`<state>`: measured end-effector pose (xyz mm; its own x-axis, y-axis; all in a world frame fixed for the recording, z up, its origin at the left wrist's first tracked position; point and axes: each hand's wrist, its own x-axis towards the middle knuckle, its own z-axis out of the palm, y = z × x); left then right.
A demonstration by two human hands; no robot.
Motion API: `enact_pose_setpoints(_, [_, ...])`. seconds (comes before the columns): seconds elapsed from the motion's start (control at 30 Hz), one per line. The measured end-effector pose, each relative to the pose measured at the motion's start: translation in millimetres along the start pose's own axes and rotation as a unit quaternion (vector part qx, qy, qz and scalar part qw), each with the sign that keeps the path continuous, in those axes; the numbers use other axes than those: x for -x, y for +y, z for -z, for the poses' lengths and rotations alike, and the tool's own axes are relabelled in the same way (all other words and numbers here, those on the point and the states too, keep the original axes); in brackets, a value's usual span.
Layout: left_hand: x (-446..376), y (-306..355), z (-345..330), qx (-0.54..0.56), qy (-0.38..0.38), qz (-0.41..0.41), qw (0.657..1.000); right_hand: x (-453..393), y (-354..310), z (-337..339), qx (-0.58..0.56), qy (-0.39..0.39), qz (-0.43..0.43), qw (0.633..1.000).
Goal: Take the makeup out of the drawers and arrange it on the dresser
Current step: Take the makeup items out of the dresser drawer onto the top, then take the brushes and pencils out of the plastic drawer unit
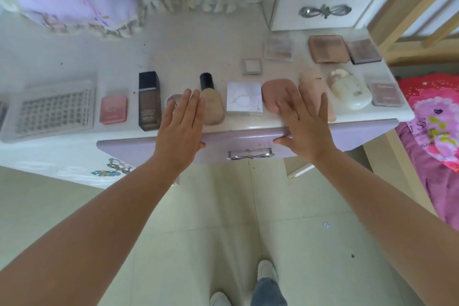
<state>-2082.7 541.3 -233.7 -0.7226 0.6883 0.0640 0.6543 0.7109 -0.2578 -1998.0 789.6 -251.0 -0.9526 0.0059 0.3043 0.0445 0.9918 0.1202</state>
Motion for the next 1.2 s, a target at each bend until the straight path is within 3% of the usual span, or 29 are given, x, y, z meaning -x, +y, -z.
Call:
enact_pose_setpoints(0.17, [4.7, 8.8, -2.5, 0.018, 0.001, 0.035, 0.999, 2.8, -7.4, -2.1, -0.027, -0.010, -0.036, 0.999])
enact_pose_setpoints(0.27, [14.9, 18.4, 15.3, 0.084, -0.009, 0.087, 0.993, 8.2, -17.7, 3.2, -0.067, -0.018, -0.044, 0.997])
enact_pose_setpoints(0.4, [40.5, 13.2, 44.5, 0.118, -0.015, 0.186, 0.975, 4.0, -48.9, 22.9, -0.115, 0.015, 0.037, 0.993])
enact_pose_setpoints(0.5, [66.5, 3.1, 80.3, 0.137, -0.070, 0.294, 0.943, -23.8, -89.5, 61.4, -0.134, -0.036, 0.122, 0.983])
enact_pose_setpoints(0.6, [111.5, -3.0, 109.6, 0.167, -0.127, 0.413, 0.886, -40.9, -139.7, 106.0, -0.131, -0.084, 0.223, 0.962])
enact_pose_setpoints(0.7, [180.8, -4.6, 132.7, 0.158, -0.129, 0.486, 0.850, -32.3, -202.9, 152.4, -0.168, -0.093, 0.298, 0.935])
enact_pose_setpoints(0.87, [351.4, 8.9, 171.8, 0.125, -0.148, 0.620, 0.760, 41.6, -323.2, 222.4, -0.214, -0.125, 0.450, 0.858])
enact_pose_setpoints(1.1, [631.3, 142.3, 254.9, 0.120, -0.151, 0.808, 0.557, 284.8, -471.2, 344.5, -0.207, -0.132, 0.648, 0.721])
enact_pose_setpoints(1.2, [738.0, 237.0, 304.5, 0.115, -0.153, 0.869, 0.456, 427.0, -500.9, 406.7, -0.219, -0.147, 0.734, 0.626])
